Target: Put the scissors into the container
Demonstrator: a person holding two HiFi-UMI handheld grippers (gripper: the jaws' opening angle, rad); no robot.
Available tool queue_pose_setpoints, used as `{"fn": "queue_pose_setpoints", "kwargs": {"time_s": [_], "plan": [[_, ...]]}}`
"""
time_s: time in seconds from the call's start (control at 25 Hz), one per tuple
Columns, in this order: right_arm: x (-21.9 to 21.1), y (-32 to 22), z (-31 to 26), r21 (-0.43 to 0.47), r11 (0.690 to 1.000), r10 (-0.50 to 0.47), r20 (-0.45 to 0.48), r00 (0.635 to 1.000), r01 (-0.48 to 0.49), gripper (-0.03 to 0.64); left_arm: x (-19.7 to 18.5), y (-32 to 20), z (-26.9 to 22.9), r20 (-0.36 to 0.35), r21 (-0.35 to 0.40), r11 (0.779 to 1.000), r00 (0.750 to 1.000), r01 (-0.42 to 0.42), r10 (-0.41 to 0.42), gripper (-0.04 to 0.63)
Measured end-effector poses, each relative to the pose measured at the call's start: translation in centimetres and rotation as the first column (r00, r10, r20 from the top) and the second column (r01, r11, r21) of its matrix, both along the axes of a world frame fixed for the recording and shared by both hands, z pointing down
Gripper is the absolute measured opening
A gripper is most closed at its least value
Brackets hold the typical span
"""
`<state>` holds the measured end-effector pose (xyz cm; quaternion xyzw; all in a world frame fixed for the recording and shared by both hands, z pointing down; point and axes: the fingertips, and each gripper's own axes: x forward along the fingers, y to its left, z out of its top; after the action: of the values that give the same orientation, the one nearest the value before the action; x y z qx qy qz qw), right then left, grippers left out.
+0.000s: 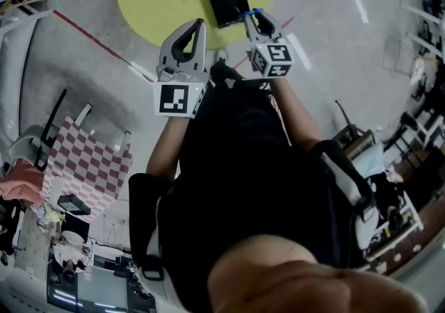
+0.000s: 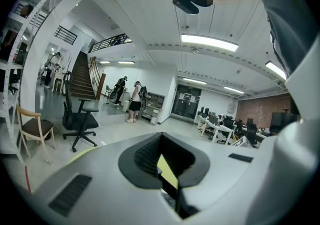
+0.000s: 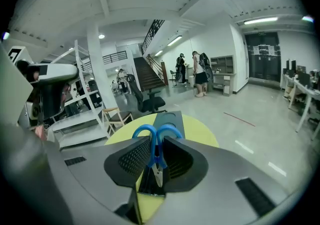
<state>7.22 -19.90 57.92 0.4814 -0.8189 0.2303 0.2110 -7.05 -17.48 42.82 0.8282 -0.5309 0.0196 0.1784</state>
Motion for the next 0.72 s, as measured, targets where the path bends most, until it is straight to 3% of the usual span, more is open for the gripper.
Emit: {"fn": "queue_pose_setpoints", "kwargs": {"time_s": [0.36, 0.72], "plan": [[0.5, 0.3, 6.4, -0.082, 0.996, 0.012, -0.062, 0.998, -0.017, 0.080, -0.6, -0.3, 2.1, 0.006, -0.033, 0.999, 1.000, -0.012, 0.013, -0.003], [0.4, 0.6, 9.4, -0.127, 0.992, 0.001, -0.093, 0.996, -0.013, 0.080, -0.7, -0.3, 2.8, -0.013, -0.040, 0.999, 1.000, -0.005, 0.004, -0.003]]}}
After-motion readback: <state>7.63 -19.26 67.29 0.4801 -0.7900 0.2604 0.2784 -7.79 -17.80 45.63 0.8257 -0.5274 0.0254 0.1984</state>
